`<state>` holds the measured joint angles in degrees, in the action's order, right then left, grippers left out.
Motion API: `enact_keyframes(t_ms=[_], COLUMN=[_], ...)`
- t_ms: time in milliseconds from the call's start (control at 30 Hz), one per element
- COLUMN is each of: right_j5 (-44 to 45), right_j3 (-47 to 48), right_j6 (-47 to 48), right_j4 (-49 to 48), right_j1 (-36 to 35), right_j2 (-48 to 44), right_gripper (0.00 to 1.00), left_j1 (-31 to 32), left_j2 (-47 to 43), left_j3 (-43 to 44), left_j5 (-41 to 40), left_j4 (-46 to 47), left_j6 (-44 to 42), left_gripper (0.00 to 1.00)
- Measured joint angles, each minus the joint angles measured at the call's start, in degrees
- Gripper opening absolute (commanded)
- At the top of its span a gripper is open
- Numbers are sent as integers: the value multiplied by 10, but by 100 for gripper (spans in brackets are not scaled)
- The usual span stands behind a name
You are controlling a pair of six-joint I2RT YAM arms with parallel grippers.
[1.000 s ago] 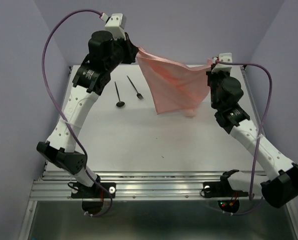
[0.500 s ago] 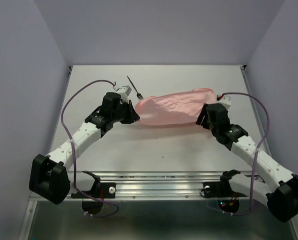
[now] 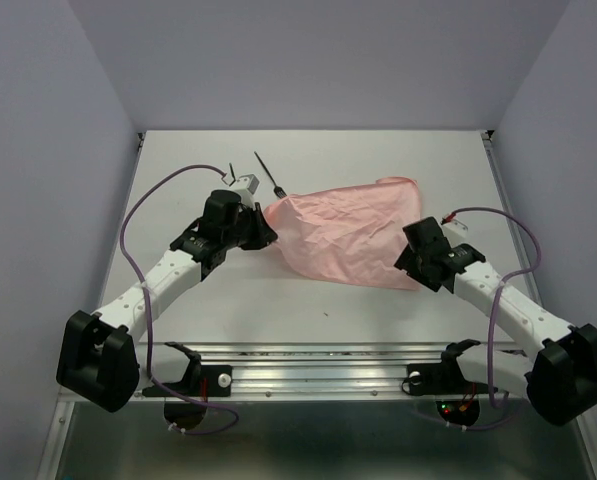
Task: Fold the napkin into a case and place the utensils inside
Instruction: Pick up the crumpled napkin from the center of the board, then flatten out the napkin at the center of the board.
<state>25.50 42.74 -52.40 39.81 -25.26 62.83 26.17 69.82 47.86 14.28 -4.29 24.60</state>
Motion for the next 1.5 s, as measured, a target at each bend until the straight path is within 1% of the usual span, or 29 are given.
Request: enact_keyframes(t_ms=[100, 133, 167, 300, 467, 567, 667, 700, 733, 800, 833, 900, 933, 1000, 1200, 1267, 1367, 1433, 1500], right_j5=[-18, -23, -26, -35, -63, -82, -98, -103, -105, -110, -112, -114, -114, -114, -110, -105, -80, -53, -27], right_j3=[-8, -13, -17, -33, -52, -52, -52, -52, -53, -55, -55, -56, -57, -58, -57, -46, 13, 85, 153], right_j6=[-12, -15, -18, -18, 4, 16, 26, 31, 31, 35, 38, 40, 41, 43, 54, 64, 90, 118, 142], right_j4=[8, 10, 13, 12, -23, -48, -72, -81, -82, -90, -93, -100, -106, -109, -112, -100, -78, -67, -66], right_j1=[14, 19, 24, 44, 95, 98, 98, 98, 98, 98, 98, 98, 98, 98, 99, 99, 99, 99, 99], right_j2=[21, 26, 31, 48, 81, 103, 125, 129, 130, 130, 131, 133, 134, 134, 129, 120, 94, 75, 62], right_gripper=[72, 74, 74, 70, 66, 64, 60, 57, 51, 42, 33, 21, 11, 1, 1, 1, 1, 1, 1], left_j1=[0, 0, 0, 0, 0, 0, 0, 0, 0, 0, 0, 0, 0, 0, 0, 0, 0, 0, 0], left_j2=[-3, -4, -4, -7, -11, -11, -11, -11, -11, -11, -11, -11, -11, -11, -11, -11, -10, -7, -4], left_j3=[-8, -9, -11, -13, -13, -13, -13, -13, -13, -13, -13, -13, -13, -13, -13, -6, 40, 88, 156], left_j5=[-5, -6, -8, -9, -12, -15, -17, -19, -19, -20, -21, -22, -23, -23, -24, -24, -25, -29, -35], left_j4=[-1, 0, -1, -1, 0, -1, -1, -1, -1, -1, -1, -2, -2, -2, -3, -15, -51, -73, -80], left_j6=[2, 2, 2, 3, 3, 3, 3, 3, 3, 3, 3, 3, 4, 4, 4, 3, 2, -3, -9], left_gripper=[0, 0, 0, 0, 0, 0, 0, 0, 0, 0, 0, 0, 0, 0, 0, 0, 0, 0, 0])
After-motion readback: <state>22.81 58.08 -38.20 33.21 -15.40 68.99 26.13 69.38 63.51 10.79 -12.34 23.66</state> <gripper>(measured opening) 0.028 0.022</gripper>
